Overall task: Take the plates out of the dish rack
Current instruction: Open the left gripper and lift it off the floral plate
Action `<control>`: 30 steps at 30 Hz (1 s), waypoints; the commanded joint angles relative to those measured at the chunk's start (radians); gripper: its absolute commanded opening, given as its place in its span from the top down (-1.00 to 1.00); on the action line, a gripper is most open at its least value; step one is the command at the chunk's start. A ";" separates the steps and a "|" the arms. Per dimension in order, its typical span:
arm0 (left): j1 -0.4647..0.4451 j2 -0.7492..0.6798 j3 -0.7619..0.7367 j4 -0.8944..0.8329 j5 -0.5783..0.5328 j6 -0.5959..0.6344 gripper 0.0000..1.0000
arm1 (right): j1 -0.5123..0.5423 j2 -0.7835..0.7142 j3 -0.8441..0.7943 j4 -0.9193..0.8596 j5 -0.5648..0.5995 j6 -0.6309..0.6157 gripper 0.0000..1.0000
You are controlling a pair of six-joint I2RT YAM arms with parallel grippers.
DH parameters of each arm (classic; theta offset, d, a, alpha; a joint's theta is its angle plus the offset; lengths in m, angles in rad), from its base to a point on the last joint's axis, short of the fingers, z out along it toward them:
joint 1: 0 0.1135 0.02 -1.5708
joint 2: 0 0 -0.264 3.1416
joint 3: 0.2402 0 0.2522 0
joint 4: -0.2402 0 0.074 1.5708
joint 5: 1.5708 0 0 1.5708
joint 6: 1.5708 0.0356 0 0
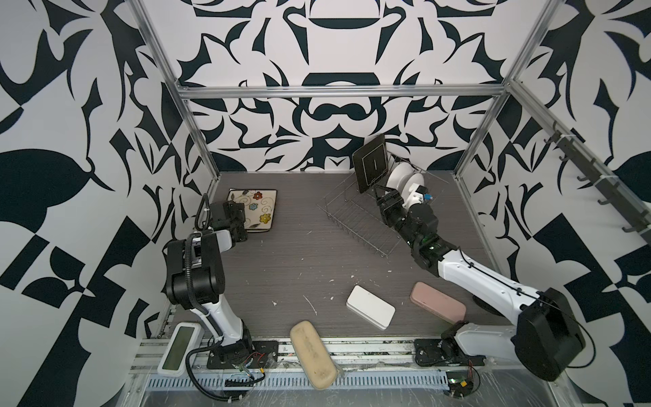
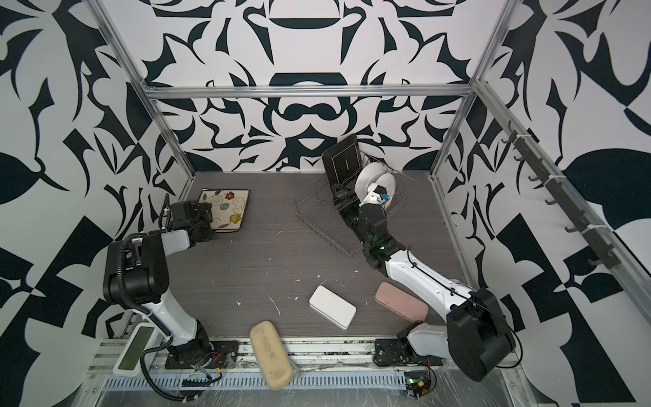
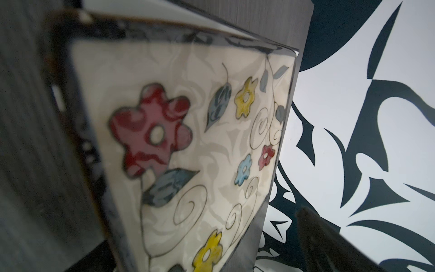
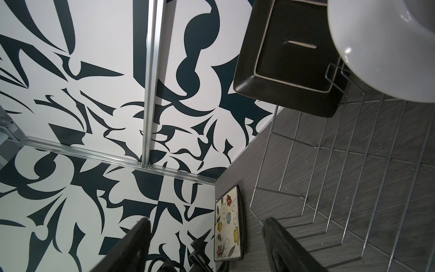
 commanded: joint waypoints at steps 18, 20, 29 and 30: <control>-0.003 -0.127 -0.088 -0.066 -0.051 0.042 -0.99 | -0.003 -0.060 -0.009 0.013 0.017 -0.023 -0.56; 0.001 -0.123 -0.082 -0.070 -0.049 0.054 -0.99 | -0.003 -0.068 -0.014 0.012 0.018 -0.024 -0.56; 0.012 -0.149 -0.041 -0.220 -0.071 0.107 -0.99 | -0.003 -0.102 -0.029 -0.006 0.030 -0.030 -0.56; 0.013 -0.159 -0.044 -0.238 -0.089 0.113 -0.99 | -0.003 -0.104 -0.030 -0.007 0.033 -0.032 -0.56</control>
